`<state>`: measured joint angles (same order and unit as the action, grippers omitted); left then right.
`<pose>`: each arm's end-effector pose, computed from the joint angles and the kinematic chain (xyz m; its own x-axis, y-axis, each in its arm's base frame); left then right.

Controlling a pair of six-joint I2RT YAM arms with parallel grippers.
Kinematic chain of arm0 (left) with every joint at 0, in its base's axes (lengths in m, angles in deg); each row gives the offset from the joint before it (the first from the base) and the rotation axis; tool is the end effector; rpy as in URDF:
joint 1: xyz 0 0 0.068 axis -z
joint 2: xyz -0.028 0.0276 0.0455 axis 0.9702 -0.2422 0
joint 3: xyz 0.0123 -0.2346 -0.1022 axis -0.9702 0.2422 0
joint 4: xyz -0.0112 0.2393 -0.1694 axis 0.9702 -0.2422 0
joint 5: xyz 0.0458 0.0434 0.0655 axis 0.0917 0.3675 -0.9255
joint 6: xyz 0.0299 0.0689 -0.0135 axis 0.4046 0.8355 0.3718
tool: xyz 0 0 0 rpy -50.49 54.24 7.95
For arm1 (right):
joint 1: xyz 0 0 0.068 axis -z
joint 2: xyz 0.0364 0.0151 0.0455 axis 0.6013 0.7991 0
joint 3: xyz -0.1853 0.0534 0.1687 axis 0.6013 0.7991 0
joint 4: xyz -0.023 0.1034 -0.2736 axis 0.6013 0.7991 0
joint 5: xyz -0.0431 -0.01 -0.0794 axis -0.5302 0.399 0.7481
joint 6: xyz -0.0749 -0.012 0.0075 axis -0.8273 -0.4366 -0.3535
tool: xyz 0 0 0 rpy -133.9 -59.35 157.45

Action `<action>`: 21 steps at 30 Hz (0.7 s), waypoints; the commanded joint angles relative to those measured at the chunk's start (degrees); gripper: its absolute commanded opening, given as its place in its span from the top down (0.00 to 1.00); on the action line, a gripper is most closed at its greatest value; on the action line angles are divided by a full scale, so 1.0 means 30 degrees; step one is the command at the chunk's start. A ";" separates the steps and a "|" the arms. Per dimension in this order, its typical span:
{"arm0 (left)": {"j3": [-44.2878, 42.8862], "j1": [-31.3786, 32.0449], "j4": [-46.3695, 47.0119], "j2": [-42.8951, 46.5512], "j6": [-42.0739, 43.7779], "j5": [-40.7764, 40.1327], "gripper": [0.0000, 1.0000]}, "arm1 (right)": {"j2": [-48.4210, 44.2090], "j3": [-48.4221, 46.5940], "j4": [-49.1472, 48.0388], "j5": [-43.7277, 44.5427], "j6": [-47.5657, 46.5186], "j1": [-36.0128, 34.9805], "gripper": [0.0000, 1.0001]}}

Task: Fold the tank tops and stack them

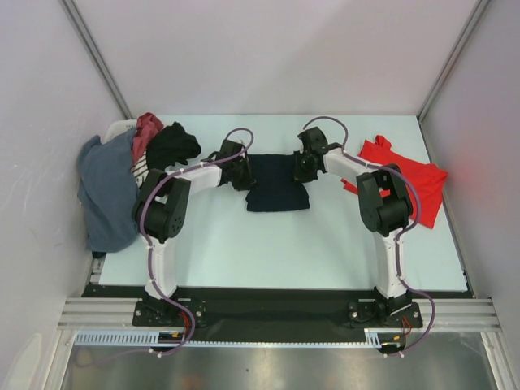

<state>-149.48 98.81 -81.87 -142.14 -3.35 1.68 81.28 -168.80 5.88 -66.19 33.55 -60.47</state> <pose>0.4256 -0.1945 0.0849 -0.8844 -0.2627 -0.3857 -0.0356 0.8621 -0.5055 0.4591 0.2101 0.1096 -0.8802 -0.0179 -0.4742 -0.1806 0.9367 0.3000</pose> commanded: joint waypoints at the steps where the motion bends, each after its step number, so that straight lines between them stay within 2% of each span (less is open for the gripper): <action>1: -0.0422 0.1030 -0.0513 -0.1062 0.0773 -0.0027 1.00 | -0.1738 0.0710 0.0525 0.0566 0.0294 -0.0075 1.00; 14: -0.1068 0.1736 -0.1714 0.2248 0.0597 0.0121 1.00 | -0.4609 0.1062 0.1286 0.0978 0.0265 0.0131 1.00; 21: -0.0689 0.2057 -0.2184 0.3041 0.0832 0.0092 1.00 | -0.4845 0.1997 0.1667 0.0511 0.0675 0.0160 1.00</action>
<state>-151.18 103.77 -88.01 -136.52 -2.15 1.13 69.57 -164.62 10.41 -63.33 34.11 -59.96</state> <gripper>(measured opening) 0.038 0.044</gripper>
